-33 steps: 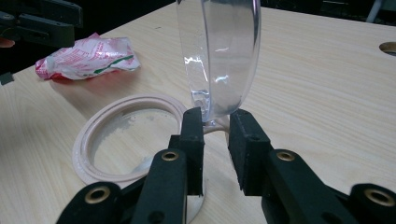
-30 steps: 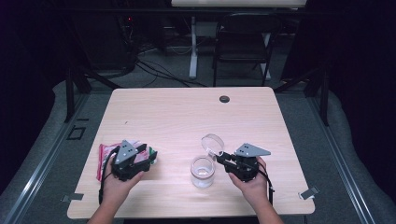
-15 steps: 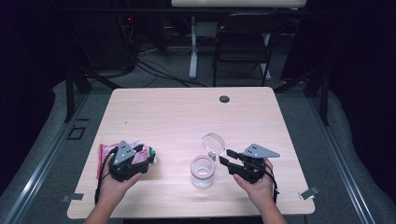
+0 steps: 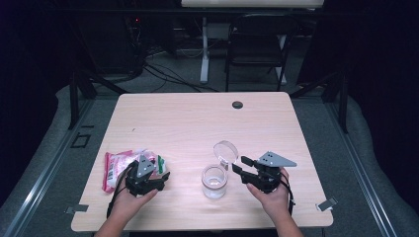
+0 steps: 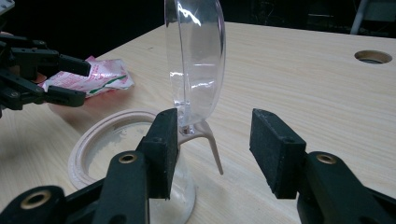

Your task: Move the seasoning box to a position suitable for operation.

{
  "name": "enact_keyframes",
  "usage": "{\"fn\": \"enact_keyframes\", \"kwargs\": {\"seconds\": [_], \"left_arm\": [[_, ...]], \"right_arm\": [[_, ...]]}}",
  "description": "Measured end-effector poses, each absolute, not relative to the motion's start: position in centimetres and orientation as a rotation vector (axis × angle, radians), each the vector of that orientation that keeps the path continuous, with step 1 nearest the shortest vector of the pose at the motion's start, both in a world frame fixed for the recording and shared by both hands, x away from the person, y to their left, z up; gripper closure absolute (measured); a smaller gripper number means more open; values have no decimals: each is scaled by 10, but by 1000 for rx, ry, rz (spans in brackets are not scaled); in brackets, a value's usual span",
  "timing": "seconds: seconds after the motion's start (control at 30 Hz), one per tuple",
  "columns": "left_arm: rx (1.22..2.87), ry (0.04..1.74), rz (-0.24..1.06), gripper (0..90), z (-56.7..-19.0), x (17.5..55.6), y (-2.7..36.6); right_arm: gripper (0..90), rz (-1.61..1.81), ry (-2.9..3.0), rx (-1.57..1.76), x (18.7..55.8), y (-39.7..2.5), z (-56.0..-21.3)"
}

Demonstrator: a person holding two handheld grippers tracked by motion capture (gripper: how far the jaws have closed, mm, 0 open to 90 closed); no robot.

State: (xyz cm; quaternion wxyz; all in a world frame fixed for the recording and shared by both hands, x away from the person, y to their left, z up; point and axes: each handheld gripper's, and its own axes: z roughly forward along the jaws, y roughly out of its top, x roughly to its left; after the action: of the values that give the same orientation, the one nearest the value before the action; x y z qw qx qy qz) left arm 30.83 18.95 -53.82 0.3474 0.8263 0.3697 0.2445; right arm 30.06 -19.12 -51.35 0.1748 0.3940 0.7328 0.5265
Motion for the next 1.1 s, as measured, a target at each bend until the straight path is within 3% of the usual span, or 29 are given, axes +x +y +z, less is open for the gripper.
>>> {"fn": "enact_keyframes", "kwargs": {"seconds": [0.63, 0.9, 1.1], "left_arm": [[2235, 1024, 772, 288, -562, 319, 188], [2255, 1064, 809, 329, -572, 327, 192], [2271, 1096, 845, 426, -576, 332, 195]], "right_arm": [[514, 1472, 2092, 1117, 303, -188, -516], [515, 1476, 2092, 1119, 303, -186, -517], [515, 1463, 2098, 1113, 303, -186, -517]]}}
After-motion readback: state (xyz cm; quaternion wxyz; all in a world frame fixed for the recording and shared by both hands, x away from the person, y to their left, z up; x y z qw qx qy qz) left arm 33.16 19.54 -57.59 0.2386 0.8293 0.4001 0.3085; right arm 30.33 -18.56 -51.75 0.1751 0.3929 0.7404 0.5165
